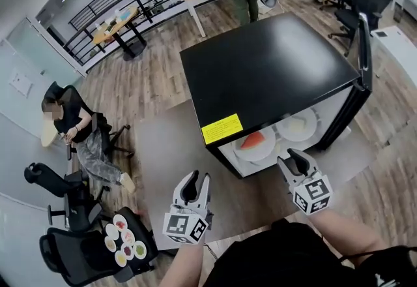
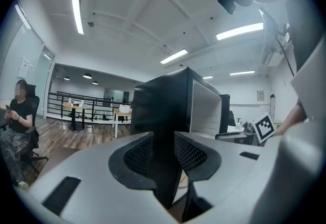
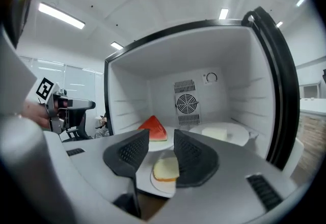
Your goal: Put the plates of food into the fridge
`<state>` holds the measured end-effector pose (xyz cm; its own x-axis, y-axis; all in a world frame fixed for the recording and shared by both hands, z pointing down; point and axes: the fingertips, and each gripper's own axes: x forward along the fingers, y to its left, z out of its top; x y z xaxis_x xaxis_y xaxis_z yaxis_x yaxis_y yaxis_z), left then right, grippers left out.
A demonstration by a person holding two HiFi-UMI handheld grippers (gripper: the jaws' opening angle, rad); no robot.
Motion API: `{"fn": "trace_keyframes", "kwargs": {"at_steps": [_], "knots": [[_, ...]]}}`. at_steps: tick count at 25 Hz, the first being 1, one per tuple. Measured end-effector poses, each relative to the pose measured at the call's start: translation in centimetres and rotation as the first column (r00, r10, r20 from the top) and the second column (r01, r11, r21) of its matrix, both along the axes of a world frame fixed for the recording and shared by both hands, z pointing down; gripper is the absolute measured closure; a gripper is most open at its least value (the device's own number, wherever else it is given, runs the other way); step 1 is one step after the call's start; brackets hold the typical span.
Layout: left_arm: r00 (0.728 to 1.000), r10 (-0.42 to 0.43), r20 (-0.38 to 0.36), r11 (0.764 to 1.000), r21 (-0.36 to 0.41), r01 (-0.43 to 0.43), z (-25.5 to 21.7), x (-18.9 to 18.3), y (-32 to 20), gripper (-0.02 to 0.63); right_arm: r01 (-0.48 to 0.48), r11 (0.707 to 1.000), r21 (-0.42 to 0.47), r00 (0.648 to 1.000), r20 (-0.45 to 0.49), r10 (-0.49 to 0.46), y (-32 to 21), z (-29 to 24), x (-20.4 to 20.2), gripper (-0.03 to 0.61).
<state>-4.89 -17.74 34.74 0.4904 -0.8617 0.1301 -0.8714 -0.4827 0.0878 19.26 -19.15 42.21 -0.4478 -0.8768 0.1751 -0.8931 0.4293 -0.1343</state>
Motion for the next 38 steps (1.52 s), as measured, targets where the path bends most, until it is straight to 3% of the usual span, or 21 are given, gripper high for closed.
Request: {"fn": "trace_keyframes", "kwargs": {"at_steps": [3, 8, 11, 24, 32, 38], "knots": [[0.999, 0.030, 0.015, 0.999, 0.020, -0.030, -0.7, 1.5, 0.3, 0.480, 0.024, 0.999, 0.037, 0.999, -0.035, -0.023, 0.7, -2.2, -0.4, 0.421], [0.999, 0.048, 0.022, 0.998, 0.046, -0.049, -1.7, 2.2, 0.6, 0.480, -0.011, 0.999, 0.044, 0.999, -0.033, 0.012, 0.6, -4.1, 0.5, 0.545], [0.999, 0.032, 0.019, 0.998, 0.052, -0.033, -1.9, 2.1, 0.5, 0.480, -0.017, 0.999, 0.036, 1.000, -0.012, 0.018, 0.2, -4.4, 1.3, 0.570], [0.999, -0.016, 0.029, 0.997, 0.071, 0.014, -3.0, 2.3, -1.6, 0.480, -0.013, 0.999, 0.049, 1.000, -0.009, 0.013, -2.6, -5.0, 2.7, 0.572], [1.000, -0.020, 0.015, 0.999, 0.038, 0.020, -2.0, 3.0, -2.4, 0.480, 0.013, 0.999, 0.035, 1.000, -0.017, -0.012, -4.1, -4.2, 2.0, 0.572], [0.998, -0.066, 0.026, 0.996, 0.055, 0.064, -1.9, 3.5, -2.8, 0.480, 0.011, 1.000, 0.010, 1.000, -0.012, -0.011, -4.7, -2.1, 4.3, 0.572]]}}
